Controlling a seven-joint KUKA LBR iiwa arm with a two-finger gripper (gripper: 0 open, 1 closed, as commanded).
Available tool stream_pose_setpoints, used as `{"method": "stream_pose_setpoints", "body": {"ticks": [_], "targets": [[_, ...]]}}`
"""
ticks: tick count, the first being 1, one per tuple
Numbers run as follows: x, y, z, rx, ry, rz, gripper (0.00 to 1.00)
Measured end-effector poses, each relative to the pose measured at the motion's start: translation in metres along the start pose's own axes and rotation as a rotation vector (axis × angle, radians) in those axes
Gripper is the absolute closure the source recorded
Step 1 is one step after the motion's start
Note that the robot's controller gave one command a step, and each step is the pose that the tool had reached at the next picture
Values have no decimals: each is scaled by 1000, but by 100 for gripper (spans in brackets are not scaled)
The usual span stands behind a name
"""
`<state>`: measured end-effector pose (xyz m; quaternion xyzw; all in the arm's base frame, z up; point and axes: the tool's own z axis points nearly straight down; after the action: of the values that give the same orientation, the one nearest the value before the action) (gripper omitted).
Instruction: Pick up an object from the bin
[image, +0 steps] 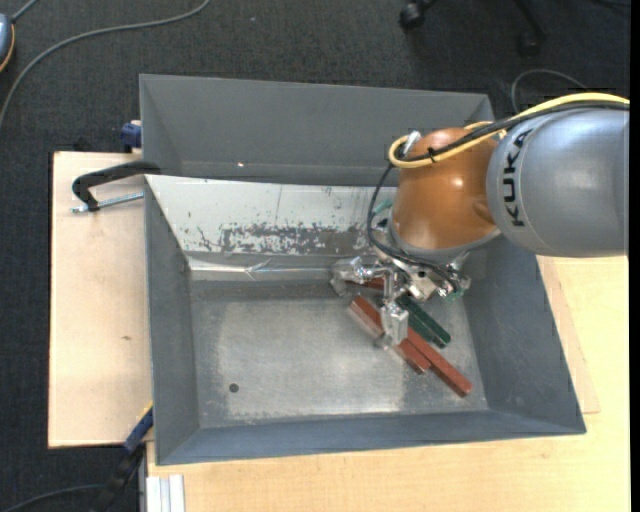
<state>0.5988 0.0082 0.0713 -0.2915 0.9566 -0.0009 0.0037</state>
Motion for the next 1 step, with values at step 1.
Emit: {"method": "stream_pose_setpoints", "body": {"ticks": [1], "targets": [[41, -57, -102, 7, -5, 55, 0]]}}
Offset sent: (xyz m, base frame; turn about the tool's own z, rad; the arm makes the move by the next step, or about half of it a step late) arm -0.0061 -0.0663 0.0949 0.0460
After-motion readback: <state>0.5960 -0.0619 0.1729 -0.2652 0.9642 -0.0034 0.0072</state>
